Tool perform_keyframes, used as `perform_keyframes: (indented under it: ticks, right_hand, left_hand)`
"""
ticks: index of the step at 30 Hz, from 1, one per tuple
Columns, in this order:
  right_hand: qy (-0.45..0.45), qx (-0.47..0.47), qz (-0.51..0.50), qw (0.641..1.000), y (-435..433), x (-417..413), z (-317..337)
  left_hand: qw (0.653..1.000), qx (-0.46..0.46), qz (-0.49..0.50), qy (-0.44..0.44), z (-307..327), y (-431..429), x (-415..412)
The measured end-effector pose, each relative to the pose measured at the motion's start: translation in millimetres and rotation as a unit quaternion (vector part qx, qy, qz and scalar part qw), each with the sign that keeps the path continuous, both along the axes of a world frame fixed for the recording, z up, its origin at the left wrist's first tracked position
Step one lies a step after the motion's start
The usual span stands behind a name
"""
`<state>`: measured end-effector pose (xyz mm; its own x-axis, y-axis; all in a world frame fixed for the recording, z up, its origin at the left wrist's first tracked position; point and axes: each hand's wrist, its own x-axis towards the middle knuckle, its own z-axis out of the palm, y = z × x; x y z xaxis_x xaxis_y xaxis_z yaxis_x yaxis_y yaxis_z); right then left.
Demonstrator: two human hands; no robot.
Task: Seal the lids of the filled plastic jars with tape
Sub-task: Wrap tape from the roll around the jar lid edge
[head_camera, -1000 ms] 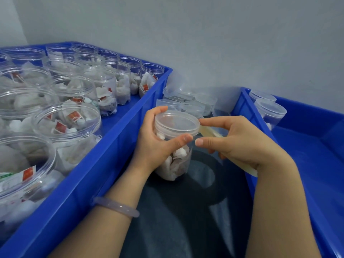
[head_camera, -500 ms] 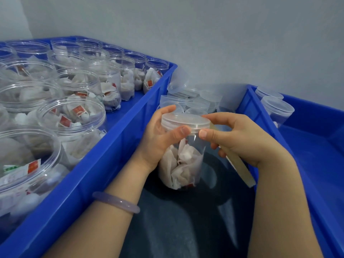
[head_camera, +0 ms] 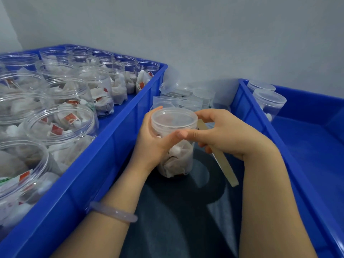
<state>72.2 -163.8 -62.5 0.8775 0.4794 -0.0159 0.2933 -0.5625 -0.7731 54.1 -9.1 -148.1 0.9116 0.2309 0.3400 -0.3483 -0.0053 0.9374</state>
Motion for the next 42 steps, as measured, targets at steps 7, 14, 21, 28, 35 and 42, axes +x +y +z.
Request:
perform_keyframes:
  ticks: [7, 14, 21, 28, 35, 42]
  right_hand:
    - [-0.010, -0.038, 0.018, 0.999, -15, -6, 11]
    - [-0.012, -0.029, -0.020, 0.999, -14, -10, 14]
    - [-0.007, -0.021, -0.041, 0.999, -15, -11, 11]
    - [-0.024, -0.040, -0.027, 0.999, -18, -10, 9]
    - [-0.050, -0.045, -0.070, 0.995, -6, -7, 5]
    - [-0.050, -0.084, -0.038, 0.994, -5, -9, 10]
  left_hand:
    - [0.995, -0.100, -0.024, -0.003, 0, 3, 10]
    - [0.988, -0.136, -0.074, 0.007, 3, 8, 6]
    - [0.969, -0.130, -0.208, 0.014, 5, 6, 2]
    - [0.969, -0.094, -0.225, 0.042, 4, 10, 4]
    - [0.997, -0.044, 0.004, 0.067, 11, 4, -3]
    - [0.998, 0.027, 0.032, 0.036, 9, 1, -5]
